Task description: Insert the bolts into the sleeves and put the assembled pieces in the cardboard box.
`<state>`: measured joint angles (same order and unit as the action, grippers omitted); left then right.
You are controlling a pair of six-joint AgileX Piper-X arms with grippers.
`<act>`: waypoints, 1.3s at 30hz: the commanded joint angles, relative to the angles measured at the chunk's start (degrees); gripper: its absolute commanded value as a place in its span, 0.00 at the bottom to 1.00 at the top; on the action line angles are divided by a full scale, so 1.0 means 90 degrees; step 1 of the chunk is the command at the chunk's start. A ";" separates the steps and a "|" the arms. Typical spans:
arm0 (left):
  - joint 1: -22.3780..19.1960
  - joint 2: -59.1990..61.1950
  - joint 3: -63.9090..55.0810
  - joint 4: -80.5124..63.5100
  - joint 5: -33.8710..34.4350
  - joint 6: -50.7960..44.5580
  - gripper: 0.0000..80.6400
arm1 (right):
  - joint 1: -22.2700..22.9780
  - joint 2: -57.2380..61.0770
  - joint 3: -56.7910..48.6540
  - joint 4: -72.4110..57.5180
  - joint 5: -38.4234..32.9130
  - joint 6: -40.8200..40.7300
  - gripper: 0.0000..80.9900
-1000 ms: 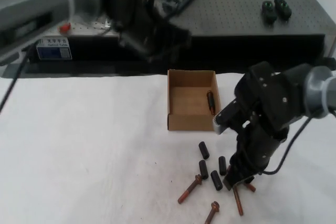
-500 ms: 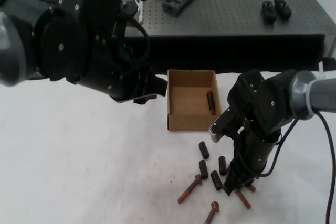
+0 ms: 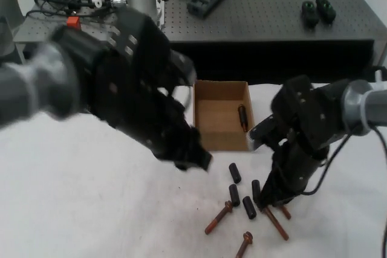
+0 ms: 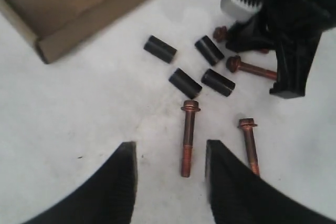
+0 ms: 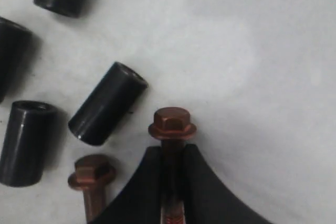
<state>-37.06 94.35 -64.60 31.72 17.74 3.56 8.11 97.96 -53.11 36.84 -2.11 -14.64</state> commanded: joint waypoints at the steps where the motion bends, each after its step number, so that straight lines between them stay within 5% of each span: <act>1: -0.0085 0.0101 -0.0125 -0.0197 -0.0145 0.0084 0.39 | -0.0232 -0.0494 0.0172 0.0008 -0.0432 0.0253 0.05; 9: -0.0590 0.1737 -0.2087 0.1027 -0.0584 -0.0265 0.39 | -0.0950 -0.3260 0.1576 0.0543 -0.0498 0.0747 0.05; 17: -0.0651 0.3014 -0.3519 0.1518 -0.0952 -0.1177 0.39 | -0.1051 -0.5323 0.2236 0.0929 -0.0498 0.1240 0.05; 32: -0.0383 0.3819 -0.4003 0.1619 -0.0861 -0.2248 0.46 | -0.1051 -0.5769 0.2246 0.1363 -0.0498 0.1342 0.05; 34: -0.0383 0.3880 -0.4003 0.1619 -0.0787 -0.2255 0.39 | -0.1051 -0.5769 0.2246 0.1363 -0.0498 0.1342 0.05; 39: -0.0383 0.3905 -0.4003 0.1653 -0.0612 -0.2175 0.03 | -0.1051 -0.5769 0.2246 0.1363 -0.0498 0.1342 0.05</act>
<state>-40.36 128.71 -100.17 46.56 11.32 -16.14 -1.10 46.59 -32.88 49.07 -6.04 -2.78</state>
